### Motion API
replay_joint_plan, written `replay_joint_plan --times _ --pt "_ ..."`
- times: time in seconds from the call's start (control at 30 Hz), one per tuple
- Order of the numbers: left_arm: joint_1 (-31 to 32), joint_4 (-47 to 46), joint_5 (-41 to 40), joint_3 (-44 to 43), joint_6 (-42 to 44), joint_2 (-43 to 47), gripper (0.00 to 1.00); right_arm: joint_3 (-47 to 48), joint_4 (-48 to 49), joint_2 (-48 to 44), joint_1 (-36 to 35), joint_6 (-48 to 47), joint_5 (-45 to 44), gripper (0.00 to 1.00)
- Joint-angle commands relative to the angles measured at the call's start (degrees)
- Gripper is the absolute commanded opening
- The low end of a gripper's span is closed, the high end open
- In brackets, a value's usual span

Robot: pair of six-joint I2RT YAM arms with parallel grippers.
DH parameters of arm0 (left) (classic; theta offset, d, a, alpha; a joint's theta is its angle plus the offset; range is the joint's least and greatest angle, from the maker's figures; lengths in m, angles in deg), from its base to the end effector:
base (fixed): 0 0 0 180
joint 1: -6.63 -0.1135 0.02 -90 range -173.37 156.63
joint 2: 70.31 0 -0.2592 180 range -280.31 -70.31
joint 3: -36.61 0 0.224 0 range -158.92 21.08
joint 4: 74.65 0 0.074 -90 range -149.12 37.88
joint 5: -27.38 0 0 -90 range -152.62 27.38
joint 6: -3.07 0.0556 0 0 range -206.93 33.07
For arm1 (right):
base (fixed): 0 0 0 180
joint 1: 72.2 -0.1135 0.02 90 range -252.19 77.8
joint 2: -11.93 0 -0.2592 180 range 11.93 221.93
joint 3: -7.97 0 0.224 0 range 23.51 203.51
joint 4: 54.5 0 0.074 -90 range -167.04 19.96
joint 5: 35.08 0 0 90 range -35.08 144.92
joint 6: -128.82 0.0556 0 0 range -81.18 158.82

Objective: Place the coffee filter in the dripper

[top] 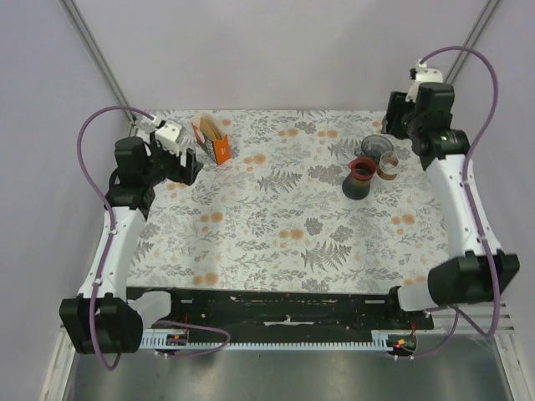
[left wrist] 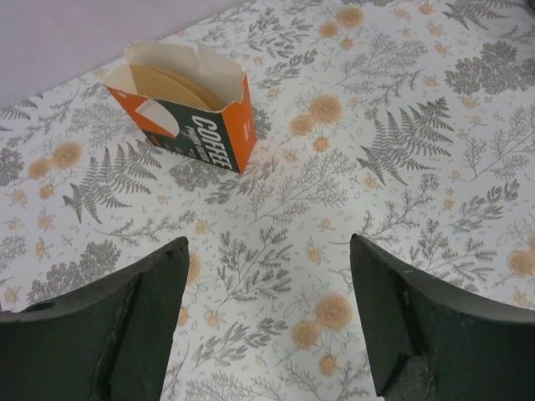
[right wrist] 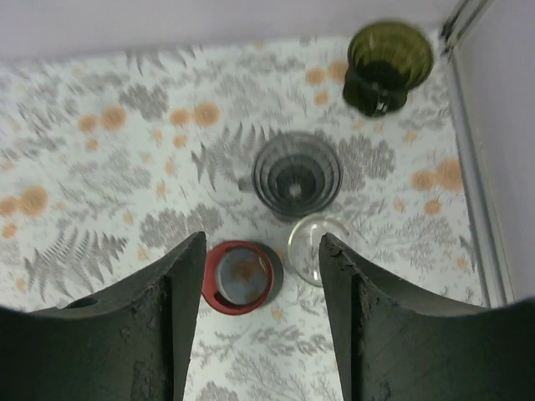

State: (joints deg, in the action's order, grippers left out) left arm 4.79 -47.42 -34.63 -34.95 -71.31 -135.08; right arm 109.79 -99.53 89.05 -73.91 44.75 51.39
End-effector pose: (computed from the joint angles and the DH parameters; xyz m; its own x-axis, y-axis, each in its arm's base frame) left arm 0.2480 -0.0181 0.3315 -0.2254 0.2306 -0.9466 0.4900 0.8666 0.0945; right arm 0.2871 0.0051 0.4148 -0.3425 0.0929 -0.9349 0.0637 0.9951 0.0756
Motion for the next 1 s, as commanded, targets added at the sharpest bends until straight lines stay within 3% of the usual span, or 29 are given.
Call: replay_joint_plan --times 0.0,0.27,0.43,0.6,0.97 --pt "-0.1 21.9 -3.5 -5.1 4.6 1.8 0.83 6.9 -19.6 11.4 -2.1 -3.3 -1.6 0.64" --pt "-0.1 24.2 -2.8 -5.2 2.4 1.8 0.81 16.1 -24.5 26.3 -6.2 -14.2 -3.9 0.60" --pt "0.0 24.9 -2.9 -5.4 2.1 2.1 0.81 16.1 -24.9 30.2 -6.6 -17.0 -6.8 0.52" --pt "-0.1 25.7 -2.9 -6.5 2.6 2.3 0.80 17.2 -24.6 33.4 -6.8 -18.1 -4.5 0.50" --pt "-0.1 29.2 -0.8 -9.8 2.7 2.2 0.80 13.2 -24.7 31.1 -13.0 -18.2 3.3 0.12"
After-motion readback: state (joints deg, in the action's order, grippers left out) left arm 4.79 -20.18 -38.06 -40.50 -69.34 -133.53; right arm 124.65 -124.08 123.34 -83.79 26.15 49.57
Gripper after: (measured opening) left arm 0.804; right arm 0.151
